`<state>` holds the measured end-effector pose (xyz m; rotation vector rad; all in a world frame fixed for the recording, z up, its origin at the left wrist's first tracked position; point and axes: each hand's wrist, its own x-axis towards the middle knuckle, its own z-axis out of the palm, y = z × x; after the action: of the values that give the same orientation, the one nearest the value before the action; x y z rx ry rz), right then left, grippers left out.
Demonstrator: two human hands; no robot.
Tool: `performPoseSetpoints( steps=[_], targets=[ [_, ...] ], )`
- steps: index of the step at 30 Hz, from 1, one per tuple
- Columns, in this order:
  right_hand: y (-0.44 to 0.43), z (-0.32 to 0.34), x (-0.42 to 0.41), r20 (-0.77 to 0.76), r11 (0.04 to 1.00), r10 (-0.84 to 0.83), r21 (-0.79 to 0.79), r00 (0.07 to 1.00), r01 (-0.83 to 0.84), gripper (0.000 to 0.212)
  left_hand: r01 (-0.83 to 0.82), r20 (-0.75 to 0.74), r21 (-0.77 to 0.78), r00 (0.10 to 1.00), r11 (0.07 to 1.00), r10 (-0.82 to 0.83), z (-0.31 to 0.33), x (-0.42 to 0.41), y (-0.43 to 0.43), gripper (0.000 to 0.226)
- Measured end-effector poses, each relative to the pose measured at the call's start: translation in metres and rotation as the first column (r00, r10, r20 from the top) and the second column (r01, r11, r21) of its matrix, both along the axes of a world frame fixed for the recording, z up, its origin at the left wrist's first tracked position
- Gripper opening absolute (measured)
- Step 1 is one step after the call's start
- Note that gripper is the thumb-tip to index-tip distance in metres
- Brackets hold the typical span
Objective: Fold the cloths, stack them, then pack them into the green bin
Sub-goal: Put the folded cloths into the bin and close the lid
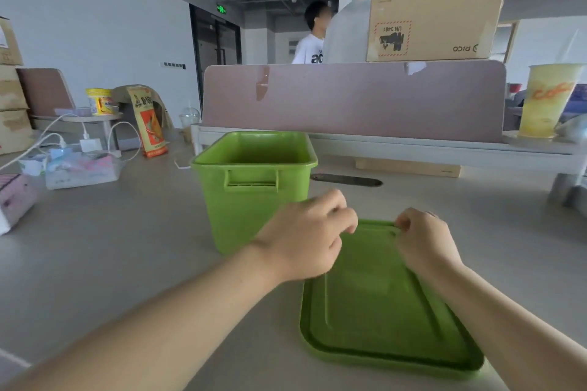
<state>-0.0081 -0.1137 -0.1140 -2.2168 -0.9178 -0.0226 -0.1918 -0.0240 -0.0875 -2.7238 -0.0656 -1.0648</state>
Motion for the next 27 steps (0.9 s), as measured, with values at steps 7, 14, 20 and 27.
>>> performPoseSetpoints(
  steps=[7, 14, 20, 27],
  targets=[
    [-0.022, -0.017, 0.026, -0.004, 0.959, -0.166, -0.232, 0.986, 0.161, 0.025, -0.414, -0.378, -0.18, 0.867, 0.892, 0.326, -0.04, 0.04, -0.015, 0.022],
    [-0.029, -0.02, 0.051, -0.001, 0.935, -0.242, -0.267, 0.97, 0.233, 0.018, -0.657, -0.378, -0.232, 0.74, 0.717, 0.556, -0.052, 0.089, -0.015, 0.04],
    [-0.03, -0.025, 0.057, -0.068, 0.966, -0.217, -0.16, 0.974, 0.204, 0.019, -0.548, -0.358, -0.583, 0.836, 0.6, 0.415, -0.062, 0.081, -0.005, 0.044],
    [-0.041, -0.02, 0.052, -0.316, 0.949, -0.167, 0.204, 0.934, 0.239, 0.029, -0.29, -0.121, -0.782, 0.939, 0.552, 0.323, -0.05, 0.065, -0.009, 0.038]
  ],
)
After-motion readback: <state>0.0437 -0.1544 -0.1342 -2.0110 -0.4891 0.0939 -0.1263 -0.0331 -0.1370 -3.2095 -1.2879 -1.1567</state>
